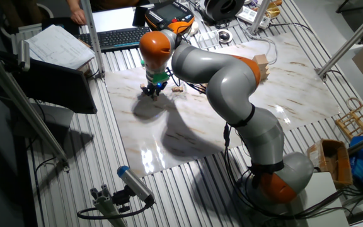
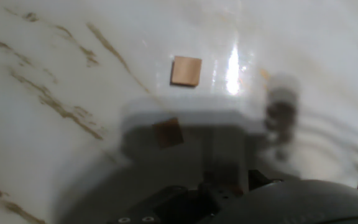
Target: Stack the blocks into a pyramid shape
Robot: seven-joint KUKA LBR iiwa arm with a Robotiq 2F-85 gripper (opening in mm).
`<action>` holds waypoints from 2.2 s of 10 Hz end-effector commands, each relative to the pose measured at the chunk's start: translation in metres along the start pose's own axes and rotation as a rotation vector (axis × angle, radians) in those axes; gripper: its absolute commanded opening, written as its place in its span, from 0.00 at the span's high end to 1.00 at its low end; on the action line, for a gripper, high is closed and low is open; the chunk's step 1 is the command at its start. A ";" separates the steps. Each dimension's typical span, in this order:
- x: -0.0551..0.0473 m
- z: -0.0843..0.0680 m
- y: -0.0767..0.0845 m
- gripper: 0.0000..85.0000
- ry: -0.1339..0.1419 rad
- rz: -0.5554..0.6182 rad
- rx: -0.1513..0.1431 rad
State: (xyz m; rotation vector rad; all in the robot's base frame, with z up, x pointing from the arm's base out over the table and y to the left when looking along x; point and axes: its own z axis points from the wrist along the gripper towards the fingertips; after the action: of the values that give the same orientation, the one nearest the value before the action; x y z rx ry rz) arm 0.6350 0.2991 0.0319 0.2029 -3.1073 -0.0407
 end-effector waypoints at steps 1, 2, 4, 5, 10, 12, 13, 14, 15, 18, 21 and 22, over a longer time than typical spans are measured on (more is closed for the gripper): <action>0.002 0.001 0.001 0.60 0.001 0.019 -0.003; 0.004 0.002 0.003 0.60 -0.001 0.037 0.003; 0.006 0.001 0.005 0.80 -0.007 0.044 0.007; 0.007 0.000 0.004 0.80 -0.011 0.042 0.012; 0.003 -0.010 -0.008 1.00 -0.028 0.113 0.014; -0.001 -0.025 -0.028 1.00 -0.020 0.133 0.009; 0.000 -0.032 -0.038 1.00 -0.020 0.165 0.008; 0.002 -0.036 -0.051 1.00 -0.022 0.186 0.008; 0.002 -0.036 -0.065 1.00 -0.022 0.201 -0.003; 0.004 -0.034 -0.090 1.00 -0.010 0.247 -0.012; 0.001 -0.038 -0.106 1.00 0.001 0.243 -0.031; -0.001 -0.036 -0.105 1.00 -0.005 0.239 -0.022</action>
State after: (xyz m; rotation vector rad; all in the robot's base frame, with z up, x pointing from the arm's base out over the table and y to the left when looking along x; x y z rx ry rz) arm 0.6518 0.1931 0.0642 -0.1651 -3.1111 -0.0636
